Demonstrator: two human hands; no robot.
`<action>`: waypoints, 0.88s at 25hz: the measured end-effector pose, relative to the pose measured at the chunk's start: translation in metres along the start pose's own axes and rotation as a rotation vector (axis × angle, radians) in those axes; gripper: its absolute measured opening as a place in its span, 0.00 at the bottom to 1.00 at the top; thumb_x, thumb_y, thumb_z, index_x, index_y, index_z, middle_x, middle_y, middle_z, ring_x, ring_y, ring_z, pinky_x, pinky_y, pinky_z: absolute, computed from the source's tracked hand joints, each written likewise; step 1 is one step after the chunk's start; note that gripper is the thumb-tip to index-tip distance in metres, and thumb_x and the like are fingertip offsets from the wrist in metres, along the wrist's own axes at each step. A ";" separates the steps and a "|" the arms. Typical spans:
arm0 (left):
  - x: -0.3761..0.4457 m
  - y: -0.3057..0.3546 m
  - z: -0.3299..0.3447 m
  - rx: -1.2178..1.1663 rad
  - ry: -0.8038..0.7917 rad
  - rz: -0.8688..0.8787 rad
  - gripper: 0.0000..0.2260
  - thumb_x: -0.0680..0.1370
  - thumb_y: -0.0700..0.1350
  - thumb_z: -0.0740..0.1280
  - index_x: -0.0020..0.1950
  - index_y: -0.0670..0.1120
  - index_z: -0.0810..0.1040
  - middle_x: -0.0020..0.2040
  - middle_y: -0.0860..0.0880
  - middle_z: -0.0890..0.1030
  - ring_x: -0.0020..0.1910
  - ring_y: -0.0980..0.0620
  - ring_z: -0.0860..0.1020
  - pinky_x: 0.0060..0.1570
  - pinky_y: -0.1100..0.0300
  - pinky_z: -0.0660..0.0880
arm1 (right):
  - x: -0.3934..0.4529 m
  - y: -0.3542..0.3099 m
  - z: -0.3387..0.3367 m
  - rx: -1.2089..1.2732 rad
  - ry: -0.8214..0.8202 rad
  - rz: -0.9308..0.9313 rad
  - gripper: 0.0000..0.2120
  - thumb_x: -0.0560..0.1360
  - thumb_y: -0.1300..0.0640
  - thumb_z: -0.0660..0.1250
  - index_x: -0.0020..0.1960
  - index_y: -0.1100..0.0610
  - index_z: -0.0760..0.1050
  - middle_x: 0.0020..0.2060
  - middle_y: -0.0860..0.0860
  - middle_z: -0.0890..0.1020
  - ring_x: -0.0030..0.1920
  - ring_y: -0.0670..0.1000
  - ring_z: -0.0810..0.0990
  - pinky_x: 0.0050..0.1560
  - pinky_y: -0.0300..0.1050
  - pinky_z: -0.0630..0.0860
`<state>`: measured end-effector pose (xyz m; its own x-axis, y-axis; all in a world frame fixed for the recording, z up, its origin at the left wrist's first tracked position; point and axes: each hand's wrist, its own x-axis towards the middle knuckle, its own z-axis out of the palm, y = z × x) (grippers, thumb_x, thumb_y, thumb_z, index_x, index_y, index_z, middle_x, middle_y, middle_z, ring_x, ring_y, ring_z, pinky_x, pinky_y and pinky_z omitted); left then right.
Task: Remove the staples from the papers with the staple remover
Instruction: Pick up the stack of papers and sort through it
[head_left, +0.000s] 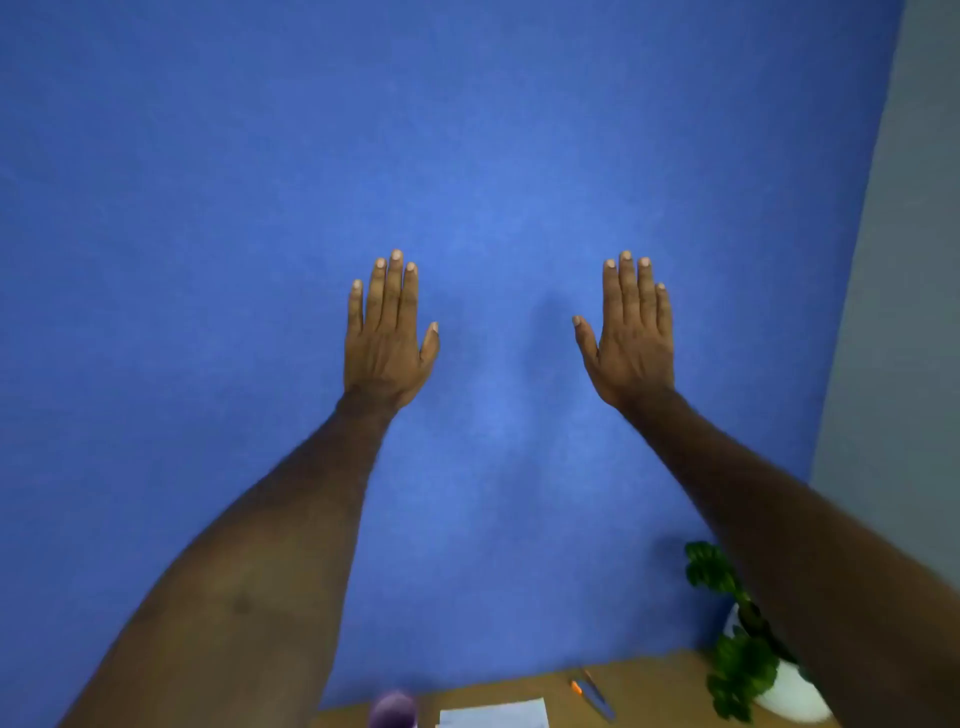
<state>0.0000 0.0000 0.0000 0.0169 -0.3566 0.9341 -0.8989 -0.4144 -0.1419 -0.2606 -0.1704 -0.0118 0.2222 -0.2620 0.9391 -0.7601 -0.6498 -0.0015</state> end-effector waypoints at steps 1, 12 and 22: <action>-0.010 0.003 0.005 0.011 -0.027 -0.021 0.34 0.83 0.54 0.58 0.84 0.40 0.54 0.85 0.40 0.55 0.84 0.42 0.54 0.82 0.41 0.52 | -0.010 -0.002 0.005 -0.009 -0.022 0.020 0.34 0.86 0.41 0.52 0.85 0.60 0.51 0.84 0.58 0.55 0.85 0.60 0.52 0.83 0.60 0.54; -0.179 0.034 0.058 -0.095 -0.349 -0.070 0.34 0.82 0.55 0.59 0.84 0.40 0.55 0.84 0.40 0.57 0.84 0.41 0.56 0.81 0.42 0.53 | -0.189 -0.018 0.058 0.017 -0.390 0.116 0.34 0.86 0.40 0.51 0.85 0.60 0.52 0.84 0.58 0.55 0.84 0.60 0.53 0.82 0.60 0.54; -0.362 0.073 0.082 -0.186 -0.650 -0.160 0.34 0.82 0.55 0.59 0.84 0.40 0.57 0.84 0.40 0.59 0.83 0.40 0.59 0.80 0.40 0.56 | -0.384 -0.028 0.082 0.038 -0.764 0.159 0.35 0.86 0.40 0.50 0.85 0.61 0.51 0.84 0.60 0.56 0.84 0.62 0.53 0.82 0.62 0.55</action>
<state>-0.0356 0.0303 -0.3753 0.3619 -0.7564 0.5449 -0.9228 -0.3737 0.0941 -0.2745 -0.1104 -0.4010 0.4816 -0.7639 0.4296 -0.7999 -0.5835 -0.1407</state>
